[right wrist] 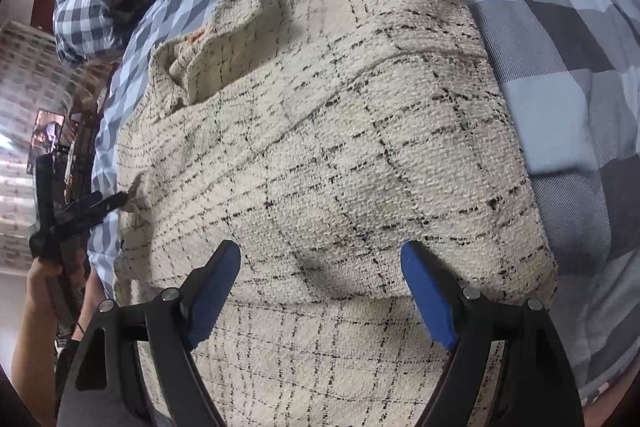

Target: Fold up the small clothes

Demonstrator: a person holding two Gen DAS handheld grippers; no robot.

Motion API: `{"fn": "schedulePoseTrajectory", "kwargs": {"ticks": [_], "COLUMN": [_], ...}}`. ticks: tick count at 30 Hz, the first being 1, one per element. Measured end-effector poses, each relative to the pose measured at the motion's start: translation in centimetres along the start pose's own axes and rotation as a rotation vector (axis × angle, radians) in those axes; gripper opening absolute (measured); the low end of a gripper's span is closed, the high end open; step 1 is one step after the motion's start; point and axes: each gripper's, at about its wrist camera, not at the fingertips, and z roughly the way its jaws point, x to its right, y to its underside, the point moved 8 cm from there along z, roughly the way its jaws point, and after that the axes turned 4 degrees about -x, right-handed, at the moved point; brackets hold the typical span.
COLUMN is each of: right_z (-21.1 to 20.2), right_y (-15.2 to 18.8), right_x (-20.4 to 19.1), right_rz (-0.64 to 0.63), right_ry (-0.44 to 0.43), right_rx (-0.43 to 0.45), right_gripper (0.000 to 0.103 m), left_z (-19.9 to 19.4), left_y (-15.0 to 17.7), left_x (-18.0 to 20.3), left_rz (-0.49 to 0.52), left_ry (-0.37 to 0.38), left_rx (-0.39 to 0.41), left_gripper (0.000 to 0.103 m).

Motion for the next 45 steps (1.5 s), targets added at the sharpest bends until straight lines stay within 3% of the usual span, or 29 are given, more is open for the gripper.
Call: {"fn": "schedulePoseTrajectory", "kwargs": {"ticks": [2,5,7,10,13,16,18,21,24,25,27,29,31,33,35,36,40,42,45], "right_z": [0.1,0.1,0.0,-0.1,-0.3,-0.4,-0.2,0.5,1.3,1.5,1.2,-0.5,-4.0,-6.7,-7.7,-7.5,-5.7,-4.7,-3.5], "right_y": [0.1,0.1,0.3,0.6,0.7,0.5,0.4,0.3,0.5,0.6,0.4,-0.4,-1.7,-3.2,-4.7,-5.5,-6.7,-7.2,-6.9], "right_x": [0.1,0.1,0.2,-0.1,-0.9,-2.0,-2.7,-3.6,-4.0,-3.9,-3.1,-2.2,-1.5,-0.1,1.7,3.1,5.1,4.5,1.8], "right_rz": [0.001,0.003,-0.006,-0.019,-0.049,-0.078,-0.087,-0.093,-0.102,-0.105,-0.087,-0.029,0.016,0.038,0.05,0.079,0.172,0.155,0.025], "right_ry": [0.01,0.019,0.027,0.029,0.002,-0.025,-0.042,-0.04,-0.026,-0.012,0.003,-0.078,-0.186,-0.145,-0.06,-0.015,-0.016,0.005,0.09], "right_rx": [-0.008,-0.016,-0.015,-0.004,0.011,0.027,0.033,0.019,0.002,-0.004,0.008,0.06,0.178,0.276,0.294,0.268,0.189,0.159,0.11], "right_gripper": [0.08,0.08,0.08,0.08,0.08,0.08,0.08,0.08,0.08,0.08,0.08,0.08,0.08,0.08,0.08,0.08,0.08,0.08,0.08], "left_z": [1.0,1.8,1.8,0.5,-1.1,-2.3,-2.3,-0.9,1.6,2.5,3.6,3.8,2.9,1.4,0.8,0.7,2.2,3.1,3.3], "left_y": [1.6,2.6,2.7,2.1,1.4,1.0,1.3,1.8,2.0,2.3,2.5,3.1,3.5,3.2,2.5,2.2,0.8,0.9,1.5], "left_x": [-1.0,-2.7,-4.0,-6.5,-7.4,-6.0,-3.8,-0.9,-0.6,-0.8,-2.2,-3.2,-3.7,-3.7,-3.4,-3.4,-3.6,-3.5,-2.4], "left_rz": [0.014,-0.092,-0.16,-0.233,-0.254,-0.228,-0.155,-0.019,0.001,-0.021,-0.159,-0.274,-0.323,-0.307,-0.285,-0.284,-0.308,-0.275,-0.198], "left_ry": [-0.051,0.051,0.071,0.023,0.04,0.137,0.189,0.1,0.014,0.03,0.132,0.197,0.209,0.217,0.253,0.271,0.356,0.323,0.271], "left_rx": [-0.03,-0.041,-0.048,-0.002,0.046,0.076,0.065,0.029,0.001,-0.019,-0.045,-0.081,-0.084,-0.06,-0.05,-0.05,-0.067,-0.071,-0.044], "left_gripper": [0.103,0.103,0.103,0.103,0.103,0.103,0.103,0.103,0.103,0.103,0.103,0.103,0.103,0.103,0.103,0.103,0.1,0.082,0.076]}}
